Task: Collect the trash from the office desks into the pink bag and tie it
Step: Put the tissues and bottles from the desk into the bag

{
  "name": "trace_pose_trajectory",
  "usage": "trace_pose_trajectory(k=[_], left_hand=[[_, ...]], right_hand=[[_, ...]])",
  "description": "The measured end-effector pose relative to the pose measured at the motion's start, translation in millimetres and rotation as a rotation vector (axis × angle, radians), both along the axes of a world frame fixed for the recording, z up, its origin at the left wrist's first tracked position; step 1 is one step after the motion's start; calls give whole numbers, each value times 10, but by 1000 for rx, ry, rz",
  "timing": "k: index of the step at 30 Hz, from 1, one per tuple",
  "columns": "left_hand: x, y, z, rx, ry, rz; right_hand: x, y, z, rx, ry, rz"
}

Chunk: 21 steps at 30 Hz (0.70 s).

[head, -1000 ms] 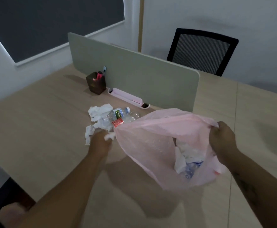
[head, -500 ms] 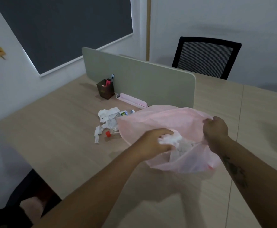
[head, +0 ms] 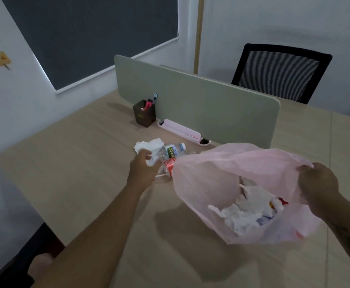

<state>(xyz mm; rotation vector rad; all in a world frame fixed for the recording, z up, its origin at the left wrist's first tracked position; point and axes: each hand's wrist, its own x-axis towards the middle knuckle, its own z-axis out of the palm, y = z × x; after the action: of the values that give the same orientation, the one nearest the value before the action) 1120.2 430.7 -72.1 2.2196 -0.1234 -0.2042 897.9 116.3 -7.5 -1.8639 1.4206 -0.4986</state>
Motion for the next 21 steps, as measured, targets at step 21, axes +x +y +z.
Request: trace_pose_trajectory(k=[21], left_hand=[[-283,874,162,-118,76,-104]], right_hand=[[-88,176,98,12,-42,29]])
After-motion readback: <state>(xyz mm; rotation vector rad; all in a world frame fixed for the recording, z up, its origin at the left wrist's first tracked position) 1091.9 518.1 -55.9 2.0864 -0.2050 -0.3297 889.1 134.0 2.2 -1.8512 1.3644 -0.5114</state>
